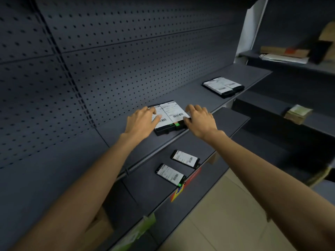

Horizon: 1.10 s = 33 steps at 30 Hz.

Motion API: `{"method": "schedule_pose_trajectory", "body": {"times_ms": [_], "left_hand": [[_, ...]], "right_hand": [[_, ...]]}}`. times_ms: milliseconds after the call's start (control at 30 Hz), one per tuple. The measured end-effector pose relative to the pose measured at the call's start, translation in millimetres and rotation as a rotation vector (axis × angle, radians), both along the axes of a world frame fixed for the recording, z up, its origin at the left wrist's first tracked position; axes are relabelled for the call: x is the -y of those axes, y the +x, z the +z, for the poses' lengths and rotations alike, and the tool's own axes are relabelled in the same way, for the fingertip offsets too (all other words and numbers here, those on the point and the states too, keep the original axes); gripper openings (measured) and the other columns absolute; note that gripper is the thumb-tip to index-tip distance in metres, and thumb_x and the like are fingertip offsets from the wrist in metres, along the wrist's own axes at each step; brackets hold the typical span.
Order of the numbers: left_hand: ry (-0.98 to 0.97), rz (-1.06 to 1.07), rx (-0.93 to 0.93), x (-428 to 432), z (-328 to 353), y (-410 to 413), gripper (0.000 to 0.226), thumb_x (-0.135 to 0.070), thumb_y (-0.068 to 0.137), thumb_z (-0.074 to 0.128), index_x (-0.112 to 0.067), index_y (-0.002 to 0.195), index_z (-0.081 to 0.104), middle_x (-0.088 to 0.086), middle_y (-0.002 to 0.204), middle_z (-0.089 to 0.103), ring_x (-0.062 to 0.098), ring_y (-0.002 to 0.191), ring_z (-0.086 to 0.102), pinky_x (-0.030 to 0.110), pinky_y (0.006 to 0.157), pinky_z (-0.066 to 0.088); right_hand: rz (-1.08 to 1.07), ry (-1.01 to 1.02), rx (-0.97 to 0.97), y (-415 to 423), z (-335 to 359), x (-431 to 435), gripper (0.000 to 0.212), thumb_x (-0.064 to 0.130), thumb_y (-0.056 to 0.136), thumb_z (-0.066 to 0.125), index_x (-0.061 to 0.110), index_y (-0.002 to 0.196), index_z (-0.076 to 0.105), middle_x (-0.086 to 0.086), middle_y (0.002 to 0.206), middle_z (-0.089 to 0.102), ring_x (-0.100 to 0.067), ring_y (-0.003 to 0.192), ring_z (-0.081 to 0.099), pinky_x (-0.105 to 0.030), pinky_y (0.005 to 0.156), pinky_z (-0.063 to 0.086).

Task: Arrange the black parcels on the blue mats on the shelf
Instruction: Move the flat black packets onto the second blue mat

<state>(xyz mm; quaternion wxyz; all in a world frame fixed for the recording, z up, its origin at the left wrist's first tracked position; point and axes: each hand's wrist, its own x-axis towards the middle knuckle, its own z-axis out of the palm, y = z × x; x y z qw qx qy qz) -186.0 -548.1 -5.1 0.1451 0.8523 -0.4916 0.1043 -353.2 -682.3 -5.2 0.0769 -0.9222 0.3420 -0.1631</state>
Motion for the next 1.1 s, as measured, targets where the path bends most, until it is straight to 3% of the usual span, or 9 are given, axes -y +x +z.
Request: {"method": "schedule_pose_trajectory", "body": {"times_ms": [167, 367, 667, 833, 1100], "left_hand": [[0.083, 0.145, -0.069, 40.3, -28.5, -8.7, 0.048, -0.05, 0.101, 0.035, -0.023, 0.138, 0.051, 0.001, 0.145, 0.047, 0.03, 0.124, 0.05, 0.047, 0.089, 0.046], [0.097, 0.347, -0.185, 61.9, -50.0, -25.5, 0.055, -0.058, 0.1, 0.026, -0.026, 0.137, 0.052, -0.003, 0.146, 0.048, 0.03, 0.126, 0.049, 0.044, 0.094, 0.044], [0.07, 0.66, -0.252, 94.9, -61.9, -62.0, 0.079, -0.074, 0.088, 0.039, -0.011, 0.135, 0.037, 0.006, 0.142, 0.038, 0.035, 0.121, 0.046, 0.048, 0.09, 0.045], [-0.022, 0.681, -0.31, 95.8, -60.1, -66.3, 0.071, -0.066, 0.087, 0.052, -0.011, 0.131, 0.038, 0.006, 0.139, 0.04, 0.033, 0.121, 0.044, 0.049, 0.092, 0.046], [-0.152, 0.768, -0.237, 53.3, -40.3, -72.9, 0.069, -0.066, 0.087, 0.052, -0.014, 0.13, 0.041, 0.007, 0.139, 0.044, 0.036, 0.119, 0.045, 0.051, 0.091, 0.046]], "right_hand": [[0.147, 0.067, -0.071, 34.8, -29.9, 34.4, 0.052, 0.044, 0.101, 0.038, 0.017, 0.146, 0.034, -0.009, 0.148, 0.038, -0.032, 0.134, 0.034, -0.047, 0.107, 0.033], [0.343, 0.068, -0.111, 46.6, -60.9, 72.6, 0.065, 0.057, 0.097, 0.039, 0.021, 0.15, 0.029, -0.004, 0.155, 0.027, -0.032, 0.138, 0.028, -0.047, 0.11, 0.031], [0.491, 0.112, -0.09, 42.2, -60.7, 123.4, 0.067, 0.044, 0.088, 0.054, 0.02, 0.147, 0.035, -0.005, 0.155, 0.029, -0.039, 0.132, 0.033, -0.053, 0.102, 0.037], [0.524, 0.138, -0.112, 45.4, -61.8, 125.6, 0.071, 0.043, 0.09, 0.06, 0.02, 0.15, 0.028, -0.005, 0.157, 0.022, -0.038, 0.135, 0.032, -0.051, 0.107, 0.035], [0.62, 0.122, -0.021, 57.0, -44.6, 98.7, 0.064, 0.037, 0.091, 0.055, 0.017, 0.148, 0.034, -0.004, 0.154, 0.03, -0.039, 0.127, 0.04, -0.047, 0.102, 0.038]]}}
